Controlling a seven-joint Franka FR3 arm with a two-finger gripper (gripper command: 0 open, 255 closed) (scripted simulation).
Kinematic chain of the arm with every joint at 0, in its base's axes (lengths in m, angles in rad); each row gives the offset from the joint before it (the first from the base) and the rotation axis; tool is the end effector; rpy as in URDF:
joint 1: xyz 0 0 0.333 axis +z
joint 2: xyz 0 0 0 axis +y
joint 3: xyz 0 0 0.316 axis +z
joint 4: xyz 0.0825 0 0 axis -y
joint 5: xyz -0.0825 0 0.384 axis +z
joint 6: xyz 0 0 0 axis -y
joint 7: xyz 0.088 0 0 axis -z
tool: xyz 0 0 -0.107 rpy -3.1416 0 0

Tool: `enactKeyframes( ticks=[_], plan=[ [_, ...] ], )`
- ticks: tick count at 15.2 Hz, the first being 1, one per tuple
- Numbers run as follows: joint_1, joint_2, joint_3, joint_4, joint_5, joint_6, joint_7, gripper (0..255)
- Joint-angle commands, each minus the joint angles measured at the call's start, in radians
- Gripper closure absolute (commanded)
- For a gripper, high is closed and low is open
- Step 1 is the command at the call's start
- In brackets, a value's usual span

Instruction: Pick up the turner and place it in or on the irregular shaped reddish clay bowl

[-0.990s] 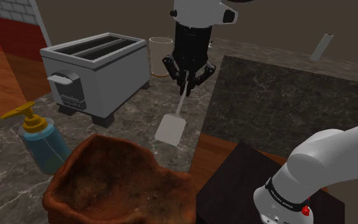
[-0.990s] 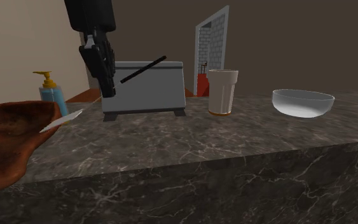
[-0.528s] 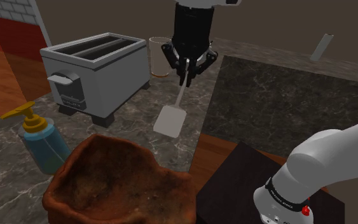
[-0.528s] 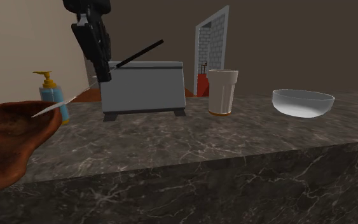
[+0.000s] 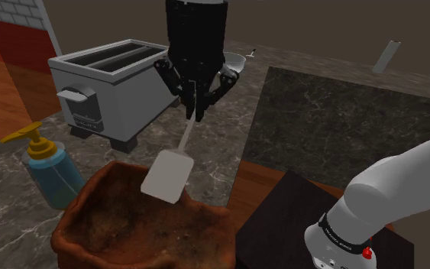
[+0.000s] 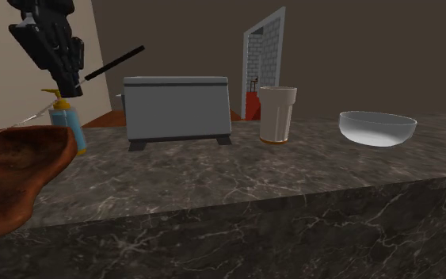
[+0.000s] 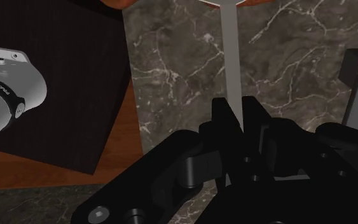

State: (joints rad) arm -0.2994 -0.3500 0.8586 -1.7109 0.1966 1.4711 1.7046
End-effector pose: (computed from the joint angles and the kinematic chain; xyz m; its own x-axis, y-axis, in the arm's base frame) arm 0.3495 0.3310 0.6550 0.3999 -0.9141 0.0673 -0.9161 -0.4009 -0.0003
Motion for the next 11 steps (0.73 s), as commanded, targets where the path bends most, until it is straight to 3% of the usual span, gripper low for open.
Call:
enactKeyframes(
  ticks=[1,5,7,9,10,11],
  plan=[
    [-0.007,0.044,0.069,0.050,-0.018,-0.008,0.071,255],
    [-0.034,0.214,0.275,0.179,-0.135,-0.021,0.258,255],
    [-0.011,0.383,0.415,0.257,-0.286,-0.042,0.409,255],
    [0.144,0.578,0.457,0.353,-0.471,-0.094,0.566,255],
    [0.245,0.637,0.422,0.406,-0.526,-0.120,0.611,255],
    [0.302,0.660,0.393,0.435,-0.545,-0.132,0.628,255]
  ],
)
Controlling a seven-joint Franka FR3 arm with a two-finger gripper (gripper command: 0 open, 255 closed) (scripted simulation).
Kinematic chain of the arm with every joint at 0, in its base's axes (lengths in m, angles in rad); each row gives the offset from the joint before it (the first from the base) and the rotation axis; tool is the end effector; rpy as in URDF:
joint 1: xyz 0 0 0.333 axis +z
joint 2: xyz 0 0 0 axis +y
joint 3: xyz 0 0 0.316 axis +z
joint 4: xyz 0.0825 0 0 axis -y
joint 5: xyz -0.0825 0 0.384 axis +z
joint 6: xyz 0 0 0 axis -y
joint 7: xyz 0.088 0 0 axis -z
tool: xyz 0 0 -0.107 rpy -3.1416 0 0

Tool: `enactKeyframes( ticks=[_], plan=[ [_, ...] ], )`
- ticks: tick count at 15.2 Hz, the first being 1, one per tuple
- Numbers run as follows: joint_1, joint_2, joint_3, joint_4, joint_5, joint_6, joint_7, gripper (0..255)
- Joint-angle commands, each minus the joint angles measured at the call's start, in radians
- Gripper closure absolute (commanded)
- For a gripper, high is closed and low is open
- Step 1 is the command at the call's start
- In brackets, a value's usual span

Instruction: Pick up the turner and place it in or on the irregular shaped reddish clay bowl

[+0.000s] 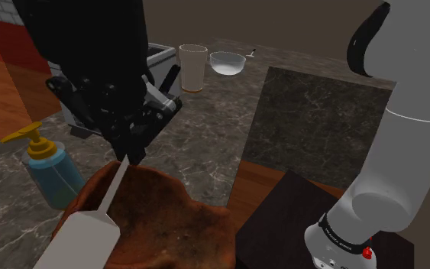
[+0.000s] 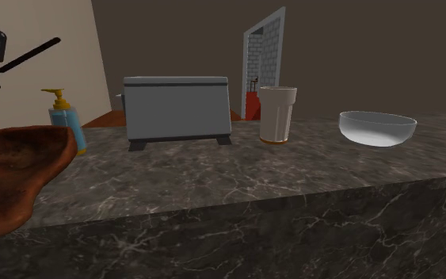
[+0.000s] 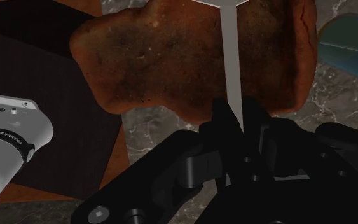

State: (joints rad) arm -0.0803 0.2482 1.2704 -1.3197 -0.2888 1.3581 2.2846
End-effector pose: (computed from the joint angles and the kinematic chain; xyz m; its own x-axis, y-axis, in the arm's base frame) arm 0.3179 0.4669 0.6673 0.4037 -0.9127 0.0629 -0.9146 -0.4045 -0.0001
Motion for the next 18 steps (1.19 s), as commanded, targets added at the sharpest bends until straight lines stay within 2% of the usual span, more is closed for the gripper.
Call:
enactKeyframes(
  ticks=[1,11,15,18],
  plan=[
    [0.068,0.048,-0.021,0.019,-0.045,0.001,0.042,255],
    [-0.069,-0.033,0.020,-0.194,0.032,0.172,0.011,255],
    [-0.110,-0.059,0.032,-0.278,0.055,0.246,0.000,255],
    [-0.110,-0.059,0.032,-0.278,0.055,0.246,0.000,255]
  ],
)
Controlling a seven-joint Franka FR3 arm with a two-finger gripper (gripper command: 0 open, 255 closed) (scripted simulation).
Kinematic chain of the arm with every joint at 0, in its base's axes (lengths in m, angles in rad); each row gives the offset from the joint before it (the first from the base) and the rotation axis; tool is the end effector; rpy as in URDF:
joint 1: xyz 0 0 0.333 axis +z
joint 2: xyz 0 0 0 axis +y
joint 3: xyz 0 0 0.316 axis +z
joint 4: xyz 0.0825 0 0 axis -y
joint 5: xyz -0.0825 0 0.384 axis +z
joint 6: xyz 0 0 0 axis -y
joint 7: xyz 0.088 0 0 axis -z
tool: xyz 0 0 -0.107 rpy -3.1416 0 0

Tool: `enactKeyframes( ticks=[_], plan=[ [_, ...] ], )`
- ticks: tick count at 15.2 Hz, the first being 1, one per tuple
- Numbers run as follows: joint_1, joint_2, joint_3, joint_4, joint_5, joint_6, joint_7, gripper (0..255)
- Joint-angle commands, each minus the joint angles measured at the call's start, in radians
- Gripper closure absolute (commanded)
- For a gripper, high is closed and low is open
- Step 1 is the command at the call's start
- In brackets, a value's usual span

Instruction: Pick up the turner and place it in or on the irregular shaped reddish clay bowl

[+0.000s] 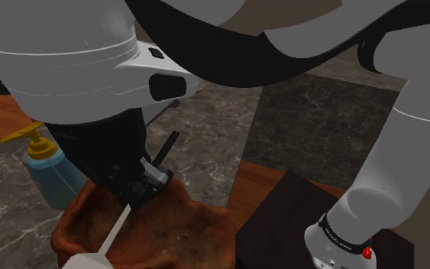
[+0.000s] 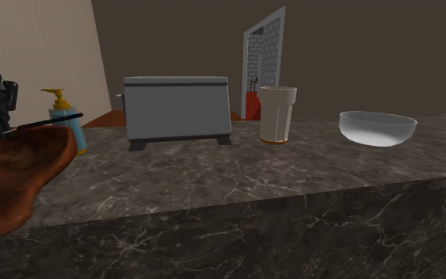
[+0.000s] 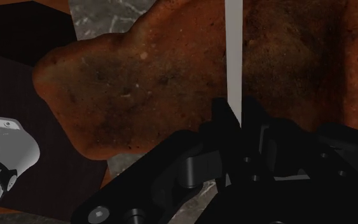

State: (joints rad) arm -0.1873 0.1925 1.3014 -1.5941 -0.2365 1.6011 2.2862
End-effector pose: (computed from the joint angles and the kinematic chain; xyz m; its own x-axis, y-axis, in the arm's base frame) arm 0.3183 0.4797 0.5809 0.3981 -0.9149 0.0666 -0.9170 -0.3990 -0.0001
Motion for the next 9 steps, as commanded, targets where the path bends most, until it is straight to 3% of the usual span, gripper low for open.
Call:
enactKeyframes(
  ticks=[1,5,6,9],
  plan=[
    [-0.003,-0.003,0.001,-0.004,0.003,0.003,-0.001,255],
    [-0.003,-0.003,0.001,-0.004,0.002,0.003,-0.001,255],
    [-0.003,-0.003,0.001,-0.004,0.002,0.003,-0.001,0],
    [-0.003,-0.003,0.001,-0.004,0.002,0.003,-0.001,0]
  ],
)
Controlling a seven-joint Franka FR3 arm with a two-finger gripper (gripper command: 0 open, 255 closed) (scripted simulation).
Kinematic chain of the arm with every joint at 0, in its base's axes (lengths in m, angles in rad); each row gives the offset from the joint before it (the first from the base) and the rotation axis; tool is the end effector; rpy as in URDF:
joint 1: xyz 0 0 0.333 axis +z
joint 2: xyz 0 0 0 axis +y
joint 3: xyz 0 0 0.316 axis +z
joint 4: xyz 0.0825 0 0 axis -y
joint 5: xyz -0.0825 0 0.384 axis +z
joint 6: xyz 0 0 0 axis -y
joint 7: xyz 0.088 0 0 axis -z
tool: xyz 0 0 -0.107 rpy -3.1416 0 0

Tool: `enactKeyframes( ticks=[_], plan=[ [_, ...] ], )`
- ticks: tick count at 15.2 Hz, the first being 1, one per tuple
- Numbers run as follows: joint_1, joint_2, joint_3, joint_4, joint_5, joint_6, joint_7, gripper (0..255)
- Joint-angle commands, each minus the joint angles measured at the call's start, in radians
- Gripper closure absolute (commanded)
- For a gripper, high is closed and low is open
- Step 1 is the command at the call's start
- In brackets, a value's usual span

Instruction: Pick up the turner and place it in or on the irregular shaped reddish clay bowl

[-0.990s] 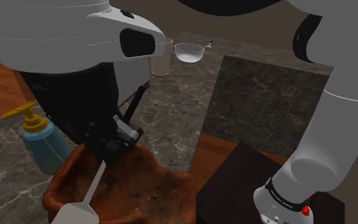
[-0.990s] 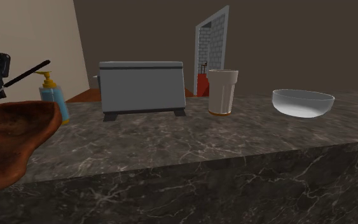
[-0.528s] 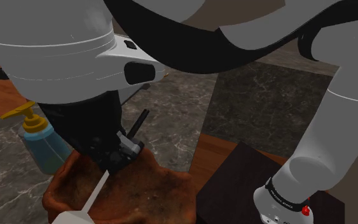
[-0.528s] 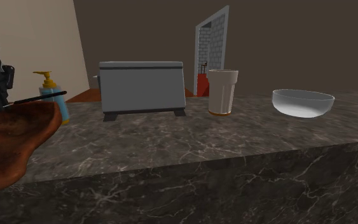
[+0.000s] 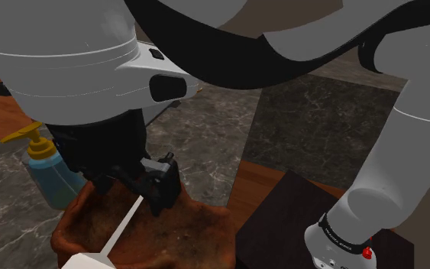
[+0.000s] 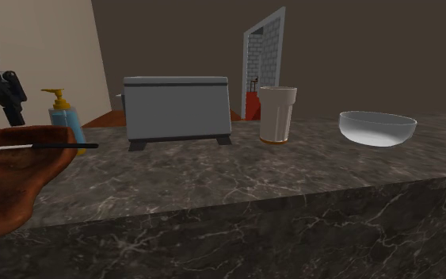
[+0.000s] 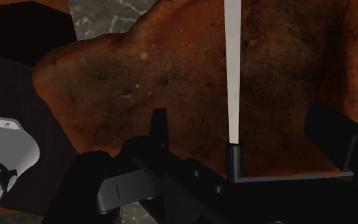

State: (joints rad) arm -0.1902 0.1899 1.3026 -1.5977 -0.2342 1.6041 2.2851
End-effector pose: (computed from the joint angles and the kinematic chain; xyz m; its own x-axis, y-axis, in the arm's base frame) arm 0.3180 0.4795 0.5802 0.3981 -0.9149 0.0664 -0.9170 -0.3990 -0.0004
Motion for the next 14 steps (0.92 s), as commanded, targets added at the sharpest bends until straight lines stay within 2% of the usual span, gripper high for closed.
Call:
enactKeyframes(
  ticks=[1,2,6,14],
  plan=[
    [0.000,0.000,0.000,0.000,0.000,0.000,0.000,0],
    [0.000,0.000,0.000,0.000,0.000,0.000,0.000,0],
    [0.112,0.071,-0.031,0.183,-0.065,-0.154,0.035,0],
    [0.113,0.070,-0.033,0.183,-0.064,-0.153,0.034,0]
  ],
)
